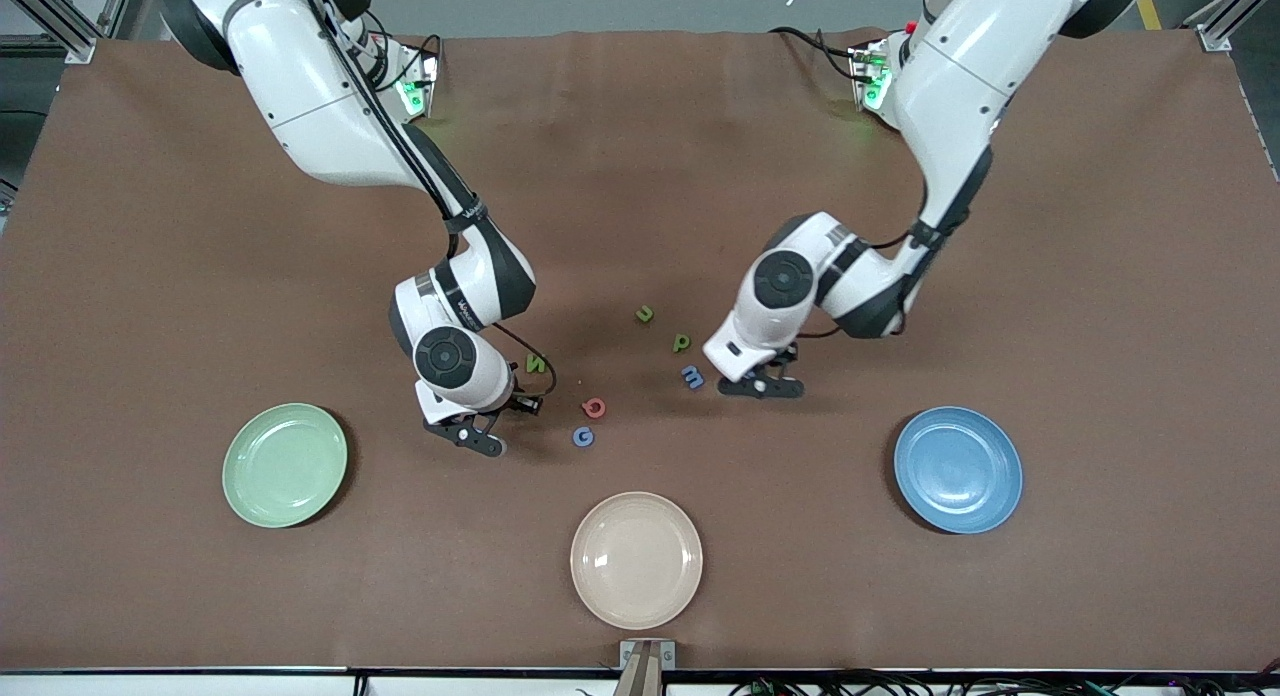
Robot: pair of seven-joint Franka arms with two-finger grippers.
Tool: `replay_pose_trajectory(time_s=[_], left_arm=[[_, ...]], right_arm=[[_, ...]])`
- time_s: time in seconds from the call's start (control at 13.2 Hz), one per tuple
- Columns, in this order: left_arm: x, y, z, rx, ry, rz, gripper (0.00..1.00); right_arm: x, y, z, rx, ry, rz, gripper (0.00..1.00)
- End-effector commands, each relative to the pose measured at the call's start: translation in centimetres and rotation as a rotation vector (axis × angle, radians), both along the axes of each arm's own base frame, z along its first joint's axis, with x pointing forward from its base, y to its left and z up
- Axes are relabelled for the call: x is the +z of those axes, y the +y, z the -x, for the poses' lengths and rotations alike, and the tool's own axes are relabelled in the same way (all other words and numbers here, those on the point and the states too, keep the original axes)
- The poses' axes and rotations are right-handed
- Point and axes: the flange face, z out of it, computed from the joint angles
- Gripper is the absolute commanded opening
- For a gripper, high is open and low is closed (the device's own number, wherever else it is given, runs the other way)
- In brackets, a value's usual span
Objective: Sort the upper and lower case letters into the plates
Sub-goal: 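Place the x on the blue plate while the right gripper places B on green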
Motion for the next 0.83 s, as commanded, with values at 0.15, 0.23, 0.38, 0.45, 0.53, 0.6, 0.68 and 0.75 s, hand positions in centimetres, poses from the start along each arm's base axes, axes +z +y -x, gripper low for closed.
replay_pose_trajectory(time_s=[0.15,0.23,0.38,0.45,0.53,0.6,0.68,0.75], left_arm=[[4.1,12.3,-7.6,0.071,-0.091,-0.007,0.01],[3.9,15.6,-9.0,0.054,-0.104,-0.029,0.01],[3.5,20.9,-10.3,0.03,-0.102,-0.046,0.01],[2.9,22.5,-10.6,0.021,-0.092,-0.048,0.03],[2.5,23.9,-10.7,0.03,-0.087,-0.05,0.06],[1.5,25.1,-10.7,0.045,-0.072,-0.051,0.1],[1.1,25.7,-10.7,0.053,-0.065,-0.051,0.26],[0.9,25.8,-10.7,0.055,-0.062,-0.05,0.65]], right_arm=[[-0.4,-0.6,0.6,-0.009,0.018,0.015,0.17],[-0.1,-0.6,0.4,-0.006,0.013,0.012,0.12],[1.9,-1.9,-1.0,0.003,-0.008,0.014,0.06],[3.2,-3.7,-2.4,0.031,-0.002,0.018,0.06],[4.4,-6.1,-3.8,0.064,0.01,0.013,0.06],[5.4,-8.7,-5.3,0.104,0.012,0.006,0.06],[5.7,-11.1,-6.2,0.166,0.01,0.006,0.06],[5.8,-13.2,-6.8,0.217,0.007,0.021,0.06]])
